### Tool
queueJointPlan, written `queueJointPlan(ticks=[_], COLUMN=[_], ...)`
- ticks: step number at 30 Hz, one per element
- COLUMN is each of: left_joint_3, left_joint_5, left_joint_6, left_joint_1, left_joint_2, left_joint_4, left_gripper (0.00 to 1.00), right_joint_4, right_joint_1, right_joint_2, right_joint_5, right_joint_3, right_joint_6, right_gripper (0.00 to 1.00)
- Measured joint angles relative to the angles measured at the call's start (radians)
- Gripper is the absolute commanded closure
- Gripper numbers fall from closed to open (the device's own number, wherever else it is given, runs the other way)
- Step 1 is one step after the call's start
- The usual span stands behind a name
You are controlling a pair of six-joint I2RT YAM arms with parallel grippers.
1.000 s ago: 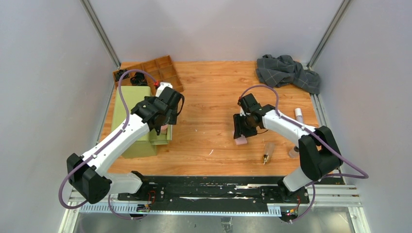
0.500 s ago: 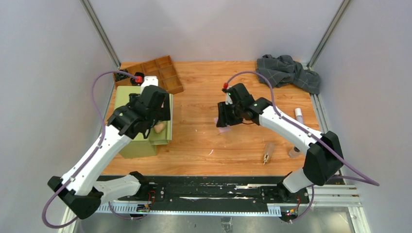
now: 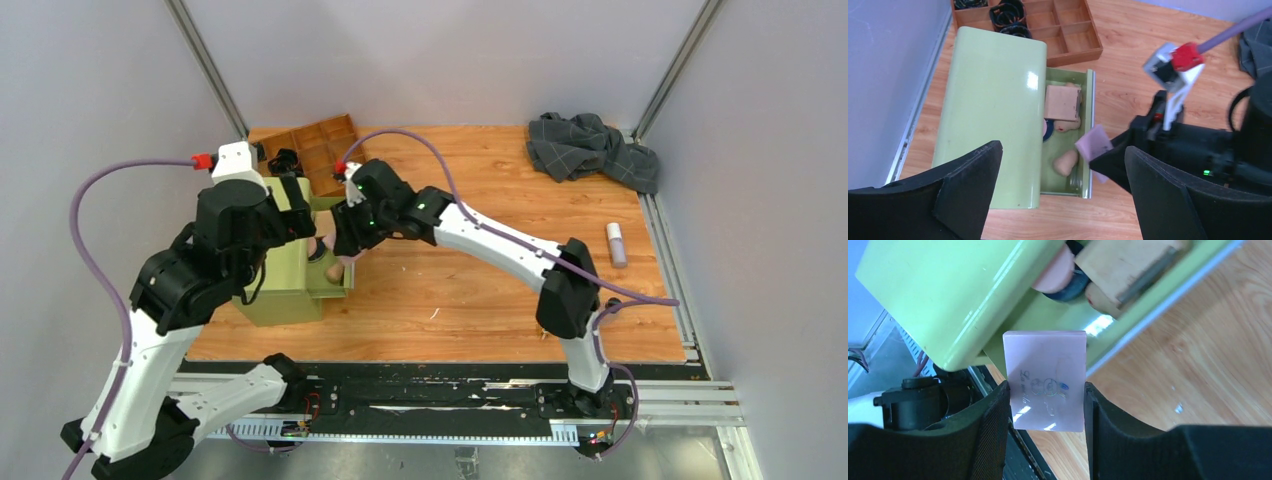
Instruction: Organize the makeup
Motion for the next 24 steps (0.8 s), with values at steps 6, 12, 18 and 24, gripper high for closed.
queueJointPlan(ticks=[6,12,18,24], left_joint_3=[0.002,-0.019,-0.027,-0.035], left_joint_5=[-0.020,-0.025,-0.030,-0.037], left_joint_6=[-0.004,-0.015,-0.016,-0.019], left_joint_1=[0.000,0.000,0.000,0.000], left_joint_2=[-0.043,-0.050,-0.057,-0.064], left_joint_4=[-0.028,-0.040,-0.043,-0.048], left_gripper=[0.02,0.02,0.02,0.02], right_joint_4=[-0.015,-0.033,-0.041,0.000], right_joint_1=[0.051,0.058,0.058,0.058], right_joint_2=[0.142,0.211,0.229,0.229], right_joint_5=[-0.005,-0.001,0.019,0.041], right_joint_3=[0.143,0.214,0.255,0.241], right_joint_6=[-0.016,-0.022,-0.007,0.066], right_gripper=[0.63,0.59,0.58,0.56])
